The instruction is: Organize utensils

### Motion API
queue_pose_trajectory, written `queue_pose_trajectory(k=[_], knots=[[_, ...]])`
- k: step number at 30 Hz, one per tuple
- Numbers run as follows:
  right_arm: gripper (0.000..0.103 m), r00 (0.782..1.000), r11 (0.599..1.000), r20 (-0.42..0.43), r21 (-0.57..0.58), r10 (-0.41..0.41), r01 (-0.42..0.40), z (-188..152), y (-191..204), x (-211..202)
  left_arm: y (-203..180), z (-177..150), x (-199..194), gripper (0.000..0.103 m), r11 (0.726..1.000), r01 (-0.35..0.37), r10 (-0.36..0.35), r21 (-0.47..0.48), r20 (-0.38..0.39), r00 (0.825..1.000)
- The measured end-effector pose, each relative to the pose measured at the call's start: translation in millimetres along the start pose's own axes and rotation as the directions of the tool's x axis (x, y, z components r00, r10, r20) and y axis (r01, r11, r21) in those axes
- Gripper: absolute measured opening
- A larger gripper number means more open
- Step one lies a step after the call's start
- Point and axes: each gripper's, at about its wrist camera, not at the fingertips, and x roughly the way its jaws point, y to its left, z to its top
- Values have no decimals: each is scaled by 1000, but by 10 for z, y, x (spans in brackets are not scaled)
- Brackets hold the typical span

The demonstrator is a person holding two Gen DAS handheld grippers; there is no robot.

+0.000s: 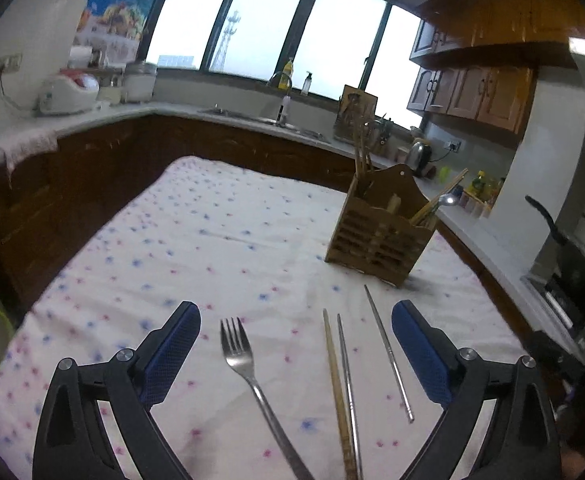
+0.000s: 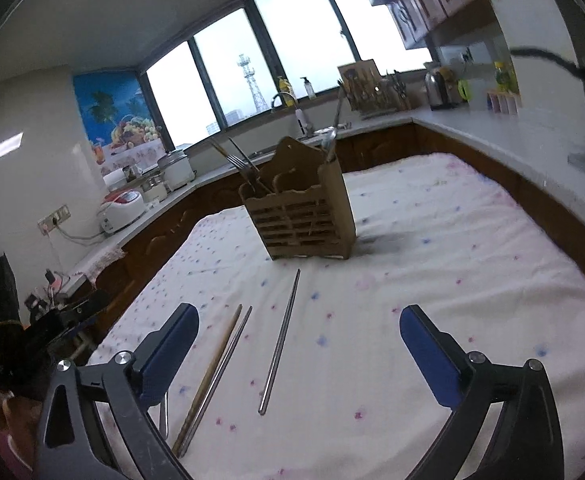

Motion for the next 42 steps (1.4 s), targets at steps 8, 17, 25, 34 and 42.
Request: queue_pose_trajectory(k=[8, 17, 25, 34, 42], knots=[[103, 984, 984, 176, -174, -5, 36, 508, 330, -553, -288, 194, -592, 102, 987, 64, -90, 147, 176, 980], [103, 986, 986, 140, -127, -91, 109, -249, 280, -206, -270, -351, -540, 102, 981, -82, 63, 174, 113, 992], [103, 981, 983, 151, -117, -126, 144, -574, 240, -140, -357, -691, -614, 102, 975, -70, 48, 211, 108, 993], [103, 979, 984, 164, -112, -121, 141, -601, 228, -213, -340, -710, -519, 102, 973, -74, 47, 218, 129, 990], [103, 978, 983, 167, -113, -128, 148, -639, 233, -267, -370, -772, -532, 102, 968, -86, 54, 234, 139, 989]])
